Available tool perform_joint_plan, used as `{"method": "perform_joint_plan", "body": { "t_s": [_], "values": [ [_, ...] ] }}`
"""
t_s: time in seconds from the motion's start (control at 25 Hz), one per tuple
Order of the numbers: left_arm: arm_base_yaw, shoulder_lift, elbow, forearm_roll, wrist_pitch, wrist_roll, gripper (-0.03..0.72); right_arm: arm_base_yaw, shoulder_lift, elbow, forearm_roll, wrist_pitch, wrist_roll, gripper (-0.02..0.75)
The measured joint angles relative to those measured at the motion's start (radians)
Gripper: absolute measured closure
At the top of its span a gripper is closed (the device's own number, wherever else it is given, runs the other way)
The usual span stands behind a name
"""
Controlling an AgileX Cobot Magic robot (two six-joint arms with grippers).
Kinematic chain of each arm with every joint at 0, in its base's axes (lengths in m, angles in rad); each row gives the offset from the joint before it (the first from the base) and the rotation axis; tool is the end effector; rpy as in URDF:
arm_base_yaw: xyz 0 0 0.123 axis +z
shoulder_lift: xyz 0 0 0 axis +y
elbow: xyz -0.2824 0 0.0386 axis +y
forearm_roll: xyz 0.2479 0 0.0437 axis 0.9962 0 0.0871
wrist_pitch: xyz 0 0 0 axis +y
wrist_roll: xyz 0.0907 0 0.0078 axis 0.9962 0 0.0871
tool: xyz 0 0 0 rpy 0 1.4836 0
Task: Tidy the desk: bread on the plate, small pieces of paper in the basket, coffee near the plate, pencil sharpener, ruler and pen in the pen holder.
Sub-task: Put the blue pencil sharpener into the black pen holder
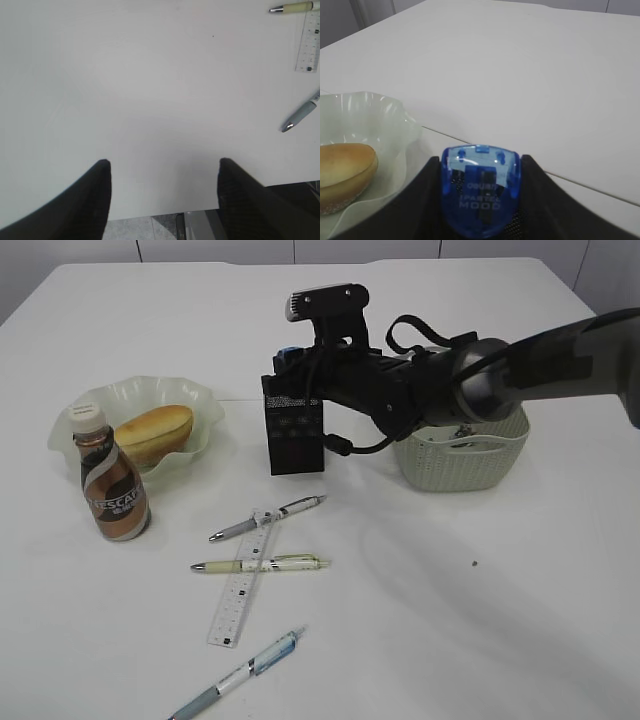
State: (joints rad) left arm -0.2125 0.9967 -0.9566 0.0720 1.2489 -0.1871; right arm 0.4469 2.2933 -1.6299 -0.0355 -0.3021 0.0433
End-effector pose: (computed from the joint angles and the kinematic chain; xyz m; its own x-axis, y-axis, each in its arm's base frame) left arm 0.1589 -0.0279 0.3301 -0.9296 0.0337 -0.3669 0.0347 0.9994 0.0037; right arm 0.4735 0.2280 0.1663 -0.2484 -0.1086 -0.9626 -0.4390 0.8984 0.0119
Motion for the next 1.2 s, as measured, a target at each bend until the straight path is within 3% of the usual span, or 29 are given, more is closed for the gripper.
{"method": "perform_joint_plan", "body": {
  "t_s": [0.76, 1.2],
  "values": [
    [0.000, 0.000, 0.000, 0.000, 0.000, 0.000, 0.202, 0.000, 0.002, 0.000, 0.000, 0.027, 0.018, 0.380],
    [0.000, 0.000, 0.000, 0.000, 0.000, 0.000, 0.202, 0.000, 0.002, 0.000, 0.000, 0.031, 0.046, 0.299]
  ]
}}
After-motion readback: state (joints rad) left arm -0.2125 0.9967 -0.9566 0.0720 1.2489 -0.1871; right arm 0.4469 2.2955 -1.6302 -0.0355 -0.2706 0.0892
